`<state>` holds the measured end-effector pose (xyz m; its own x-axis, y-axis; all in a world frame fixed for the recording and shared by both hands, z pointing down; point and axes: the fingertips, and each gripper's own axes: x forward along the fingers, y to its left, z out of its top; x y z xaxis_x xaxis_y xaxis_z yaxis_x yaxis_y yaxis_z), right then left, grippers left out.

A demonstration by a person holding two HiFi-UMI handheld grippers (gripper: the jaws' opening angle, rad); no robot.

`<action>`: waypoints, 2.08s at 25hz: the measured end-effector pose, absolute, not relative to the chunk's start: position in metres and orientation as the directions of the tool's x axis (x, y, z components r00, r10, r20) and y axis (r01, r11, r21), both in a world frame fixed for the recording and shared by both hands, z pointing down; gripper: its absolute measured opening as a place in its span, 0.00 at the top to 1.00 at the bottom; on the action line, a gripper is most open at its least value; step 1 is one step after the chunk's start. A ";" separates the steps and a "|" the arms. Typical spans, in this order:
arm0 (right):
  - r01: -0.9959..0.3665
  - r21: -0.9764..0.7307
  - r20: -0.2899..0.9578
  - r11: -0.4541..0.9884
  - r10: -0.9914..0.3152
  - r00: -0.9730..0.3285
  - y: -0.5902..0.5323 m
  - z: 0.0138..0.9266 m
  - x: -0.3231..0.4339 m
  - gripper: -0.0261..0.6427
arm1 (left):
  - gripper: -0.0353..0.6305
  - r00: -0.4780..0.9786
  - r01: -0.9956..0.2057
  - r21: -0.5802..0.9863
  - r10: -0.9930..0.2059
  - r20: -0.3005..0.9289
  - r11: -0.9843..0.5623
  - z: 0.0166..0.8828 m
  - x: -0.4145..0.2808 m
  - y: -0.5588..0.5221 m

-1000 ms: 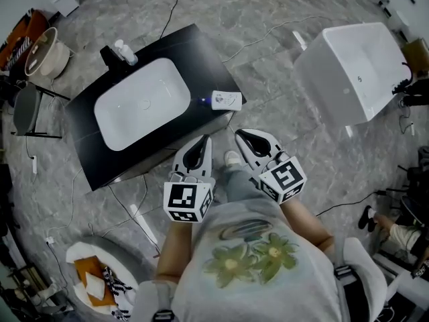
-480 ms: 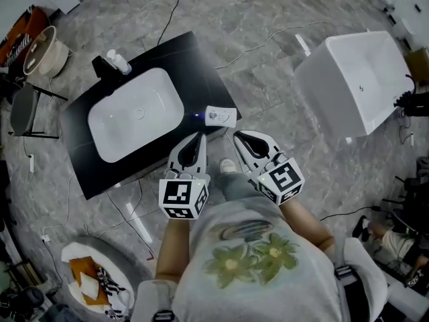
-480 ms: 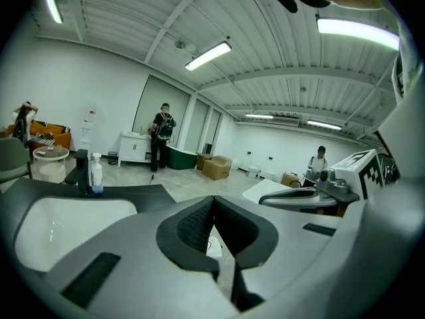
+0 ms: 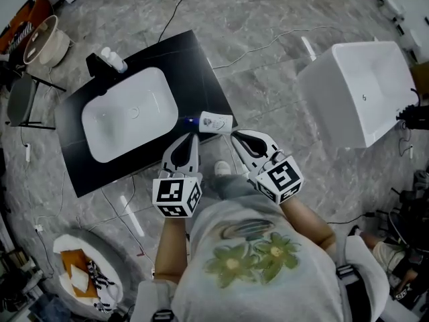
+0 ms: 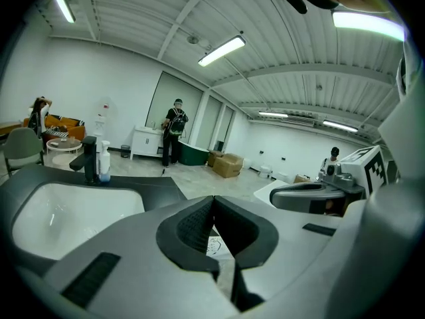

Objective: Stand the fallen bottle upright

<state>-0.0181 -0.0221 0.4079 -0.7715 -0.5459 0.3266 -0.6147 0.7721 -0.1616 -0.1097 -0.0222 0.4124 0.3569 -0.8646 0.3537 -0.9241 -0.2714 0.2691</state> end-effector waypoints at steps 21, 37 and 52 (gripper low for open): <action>-0.591 -0.188 0.338 0.784 -0.514 -0.789 -0.050 0.429 -0.001 0.89 | 0.92 0.203 -0.970 0.218 -0.861 0.467 -0.111 0.476 -0.136 -0.044; -0.585 -0.207 0.344 0.784 -0.502 -0.794 -0.048 0.438 0.001 0.89 | 0.92 0.179 -0.977 0.196 -0.815 0.552 -0.081 0.517 -0.139 -0.050; -0.604 -0.216 0.345 0.768 -0.518 -0.783 -0.083 0.440 0.002 0.89 | 0.91 0.165 -0.985 0.138 -0.755 0.635 -0.099 0.555 -0.146 -0.071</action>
<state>0.0021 -0.0831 0.4401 -0.7825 -0.5184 0.3448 -0.6036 0.7676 -0.2157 -0.1455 -0.0712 0.5552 0.1648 -0.7546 0.6351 -0.9855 -0.0990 0.1381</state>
